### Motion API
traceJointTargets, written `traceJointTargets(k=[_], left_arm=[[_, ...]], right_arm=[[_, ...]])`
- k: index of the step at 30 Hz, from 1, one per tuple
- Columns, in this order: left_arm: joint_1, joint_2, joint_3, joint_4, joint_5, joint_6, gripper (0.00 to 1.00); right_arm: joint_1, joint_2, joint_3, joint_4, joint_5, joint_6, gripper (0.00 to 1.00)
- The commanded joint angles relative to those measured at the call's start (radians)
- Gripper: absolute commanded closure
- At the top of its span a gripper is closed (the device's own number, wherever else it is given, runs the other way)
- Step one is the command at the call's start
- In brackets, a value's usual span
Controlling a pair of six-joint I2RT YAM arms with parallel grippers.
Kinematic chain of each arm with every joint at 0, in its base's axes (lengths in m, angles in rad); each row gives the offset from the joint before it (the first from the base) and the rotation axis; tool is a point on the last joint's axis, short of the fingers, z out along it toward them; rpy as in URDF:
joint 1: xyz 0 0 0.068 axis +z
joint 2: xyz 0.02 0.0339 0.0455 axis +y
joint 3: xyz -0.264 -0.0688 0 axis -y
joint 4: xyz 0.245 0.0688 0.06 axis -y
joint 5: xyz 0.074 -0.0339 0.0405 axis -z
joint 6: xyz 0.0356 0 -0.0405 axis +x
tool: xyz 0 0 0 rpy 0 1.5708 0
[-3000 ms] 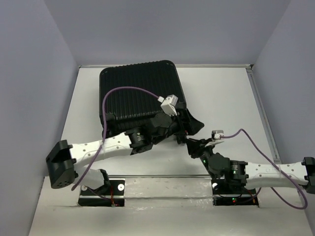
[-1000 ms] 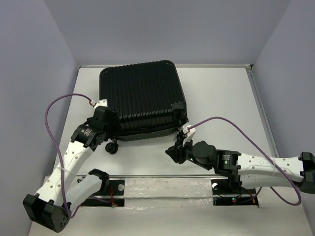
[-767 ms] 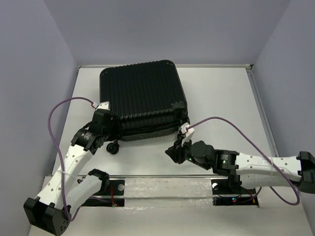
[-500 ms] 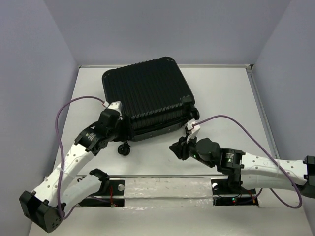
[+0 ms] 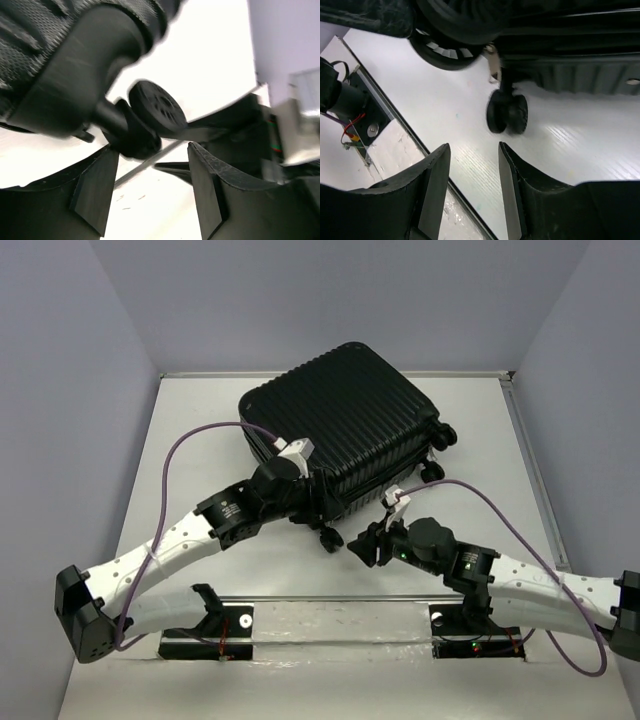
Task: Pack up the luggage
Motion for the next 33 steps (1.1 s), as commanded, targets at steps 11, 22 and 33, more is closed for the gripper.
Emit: traceJointTargets(k=[11, 22, 33], left_arm=[[-0.038, 0.024, 0.001, 0.465, 0.055, 0.004, 0.94], [-0.052, -0.013, -0.048, 0.205, -0.105, 0.102, 0.1], [-0.08, 0.075, -0.105, 0.438, -0.011, -0.005, 0.04]], right_arm=[[-0.089, 0.165, -0.148, 0.562, 0.142, 0.002, 0.45], [-0.137, 0.062, -0.284, 0.498, 0.049, 0.106, 0.41], [-0.137, 0.007, -0.264, 0.364, 0.096, 0.144, 0.42]])
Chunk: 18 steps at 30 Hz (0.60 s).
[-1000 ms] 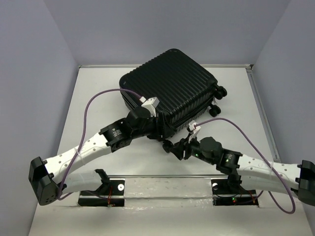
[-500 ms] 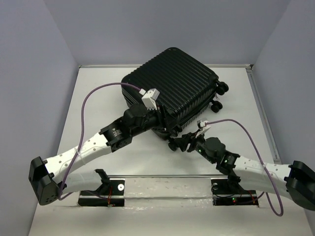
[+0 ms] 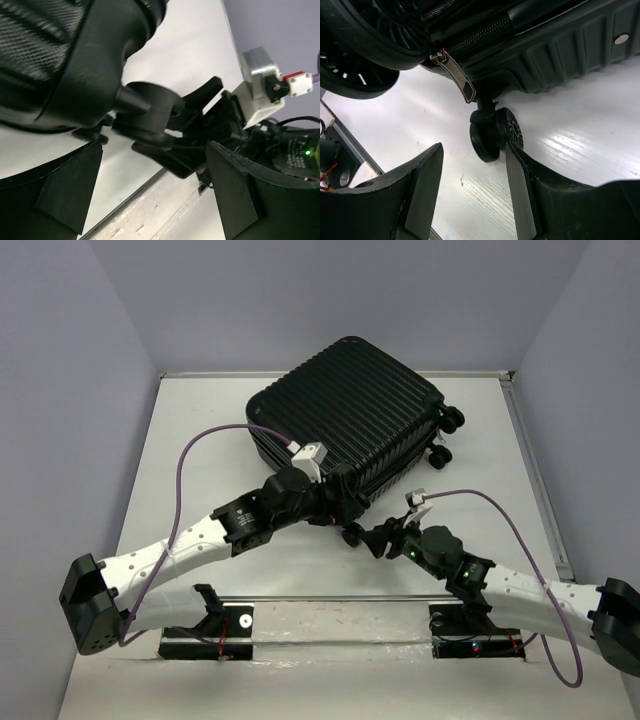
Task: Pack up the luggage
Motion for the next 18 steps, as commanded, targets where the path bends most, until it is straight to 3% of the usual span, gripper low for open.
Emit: traceJointTargets(k=[1, 9, 18], left_arm=[[-0.015, 0.071, 0.008, 0.189, 0.045, -0.048, 0.04], [-0.029, 0.175, 0.029, 0.3, 0.006, -0.106, 0.04], [-0.032, 0.187, -0.052, 0.481, -0.122, -0.241, 0.05]], right_arm=[[0.0, 0.017, 0.022, -0.016, 0.025, 0.028, 0.42], [0.0, 0.066, 0.006, 0.053, -0.006, 0.036, 0.42], [0.0, 0.099, -0.003, 0.083, -0.012, 0.04, 0.42]])
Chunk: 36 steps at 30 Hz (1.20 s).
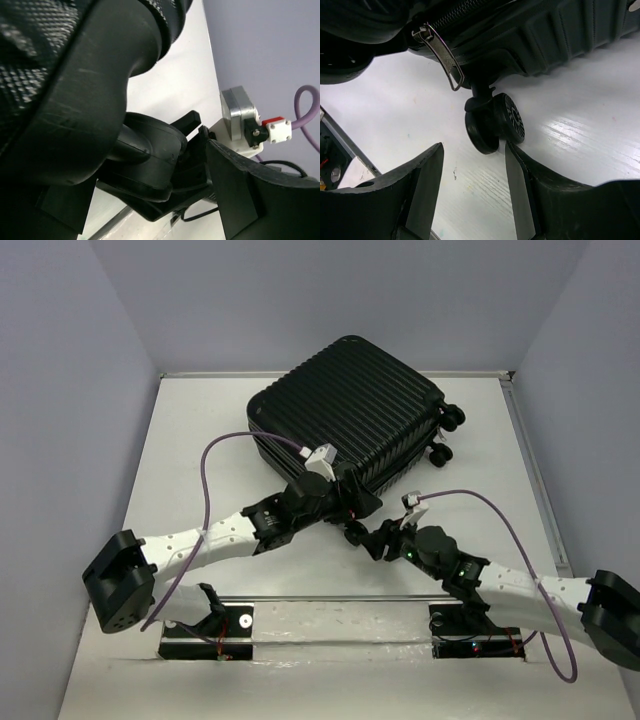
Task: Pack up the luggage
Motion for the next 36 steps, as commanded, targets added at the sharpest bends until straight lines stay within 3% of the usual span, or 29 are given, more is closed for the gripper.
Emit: traceJointTargets(k=[1, 4, 7, 8, 16, 22, 24, 25, 27, 28, 29, 36], left_arm=[[0.001, 0.01, -0.003, 0.189, -0.072, -0.071, 0.05], [0.001, 0.036, 0.027, 0.19, -0.061, -0.09, 0.05], [-0.002, 0.038, 0.018, 0.198, -0.089, -0.121, 0.05], [-0.002, 0.035, 0.004, 0.206, -0.092, -0.126, 0.05], [-0.002, 0.053, 0.008, 0.255, -0.093, -0.13, 0.14], [-0.002, 0.049, -0.001, 0.284, -0.098, -0.12, 0.21], [-0.002, 0.05, 0.001, 0.289, -0.086, -0.109, 0.21], [-0.002, 0.05, 0.002, 0.29, -0.077, -0.106, 0.21], [-0.002, 0.05, 0.002, 0.29, -0.072, -0.098, 0.21], [-0.002, 0.049, 0.002, 0.292, -0.069, -0.095, 0.21], [-0.002, 0.044, 0.001, 0.29, -0.068, -0.092, 0.21], [-0.002, 0.027, -0.022, 0.29, -0.075, -0.078, 0.18]], right_arm=[[0.0, 0.038, 0.006, 0.075, -0.01, 0.01, 0.41], [0.0, 0.054, 0.01, 0.073, -0.001, 0.016, 0.39], [0.0, 0.067, 0.018, 0.041, 0.057, 0.013, 0.2], [0.0, 0.077, 0.024, 0.033, 0.086, 0.007, 0.17], [0.0, 0.239, 0.107, 0.036, 0.129, -0.062, 0.09], [0.0, 0.435, 0.122, 0.29, 0.163, -0.185, 0.1], [0.0, 0.477, 0.093, 0.443, 0.193, -0.205, 0.17], [0.0, 0.504, 0.081, 0.488, 0.189, -0.203, 0.32], [0.0, 0.5, 0.073, 0.509, 0.131, -0.151, 0.46], [0.0, 0.492, 0.069, 0.51, 0.106, -0.122, 0.58], [0.0, 0.467, 0.064, 0.507, 0.045, -0.06, 0.62], [0.0, 0.273, 0.068, 0.232, -0.138, 0.295, 0.69]])
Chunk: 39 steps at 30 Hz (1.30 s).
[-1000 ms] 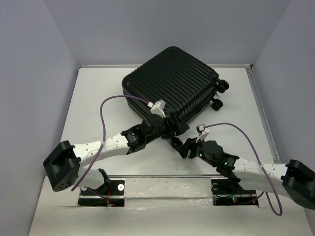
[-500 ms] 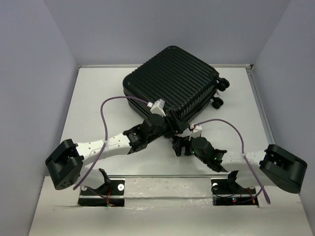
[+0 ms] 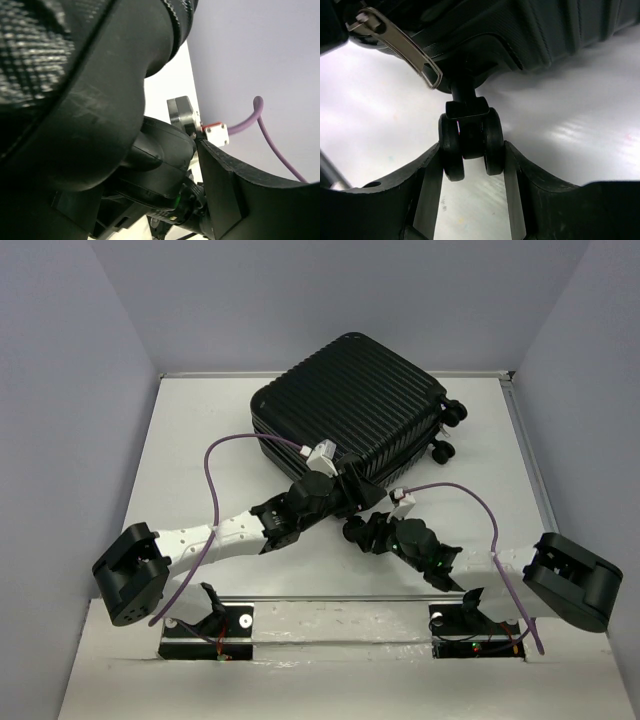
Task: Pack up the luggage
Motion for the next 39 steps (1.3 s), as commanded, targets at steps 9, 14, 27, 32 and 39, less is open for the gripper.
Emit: traceJointTargets(k=[9, 14, 27, 32, 39], left_arm=[[-0.002, -0.021, -0.023, 0.123, 0.021, 0.022, 0.07], [-0.002, -0.021, -0.032, 0.125, 0.019, 0.025, 0.06], [-0.002, -0.024, -0.051, 0.071, 0.016, 0.042, 0.06], [-0.004, 0.0, -0.026, 0.098, -0.014, 0.033, 0.28], [-0.004, -0.013, -0.029, 0.14, -0.027, 0.033, 0.79]], right_arm=[[0.013, -0.253, -0.045, -0.289, -0.1, 0.439, 0.14], [0.013, -0.393, -0.023, -0.464, 0.004, 0.303, 0.08], [0.013, -0.471, 0.076, -0.585, 0.009, 0.031, 0.27], [0.003, -0.523, 0.057, -0.465, 0.079, -0.139, 0.29], [-0.068, -0.519, 0.053, -0.227, 0.064, -0.277, 0.59]])
